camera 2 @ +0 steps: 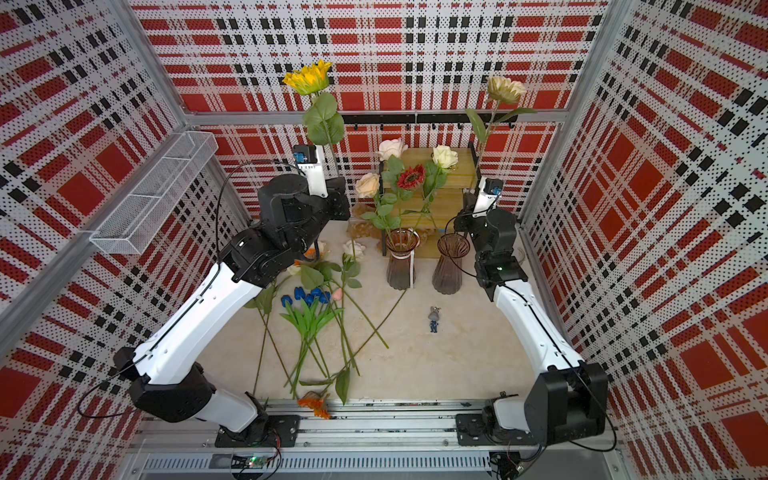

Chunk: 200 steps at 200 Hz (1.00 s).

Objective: Arrange the flowers in different vases according to their variety
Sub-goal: Insert the flower into the vase.

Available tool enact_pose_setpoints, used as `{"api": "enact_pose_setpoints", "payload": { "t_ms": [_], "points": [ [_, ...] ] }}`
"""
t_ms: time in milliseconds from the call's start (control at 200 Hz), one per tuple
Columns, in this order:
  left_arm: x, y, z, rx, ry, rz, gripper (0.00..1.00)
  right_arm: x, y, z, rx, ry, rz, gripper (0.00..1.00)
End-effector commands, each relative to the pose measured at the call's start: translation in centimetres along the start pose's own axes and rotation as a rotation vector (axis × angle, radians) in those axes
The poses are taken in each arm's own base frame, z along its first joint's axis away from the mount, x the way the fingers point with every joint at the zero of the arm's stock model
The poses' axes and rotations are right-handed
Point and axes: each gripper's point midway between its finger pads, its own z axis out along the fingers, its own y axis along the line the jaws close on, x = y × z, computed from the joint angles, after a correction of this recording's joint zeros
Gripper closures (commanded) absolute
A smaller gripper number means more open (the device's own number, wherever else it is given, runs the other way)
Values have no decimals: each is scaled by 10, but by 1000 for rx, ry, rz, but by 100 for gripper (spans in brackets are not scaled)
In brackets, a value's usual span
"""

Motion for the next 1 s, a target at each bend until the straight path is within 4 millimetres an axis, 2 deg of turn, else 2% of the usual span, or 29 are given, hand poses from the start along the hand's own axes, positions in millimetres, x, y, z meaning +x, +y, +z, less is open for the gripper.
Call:
{"api": "enact_pose_setpoints", "payload": {
  "t_ms": [0,261,346,401,456,526,747,997],
  "points": [
    [-21,-9,-7,8,-77,-9,100,9,-4,-1,-5,-16,32,100],
    [-28,-31,4,48,-114,-4,100,46,-16,-7,42,67,29,100],
    [-29,-42,9,67,-125,2,100,53,-18,-9,49,92,23,59],
    [-27,-50,14,78,-131,8,100,50,-19,-13,60,89,20,35],
    [-26,-58,18,92,-140,12,100,42,-21,-19,76,80,12,22],
    [-24,-68,24,115,-149,8,100,31,-22,-27,93,77,1,14],
    [-30,-95,38,205,-204,-51,100,20,-30,-64,151,109,7,5],
    [-24,-135,41,305,-324,-65,100,41,-43,-120,218,168,56,4]
  ]
}}
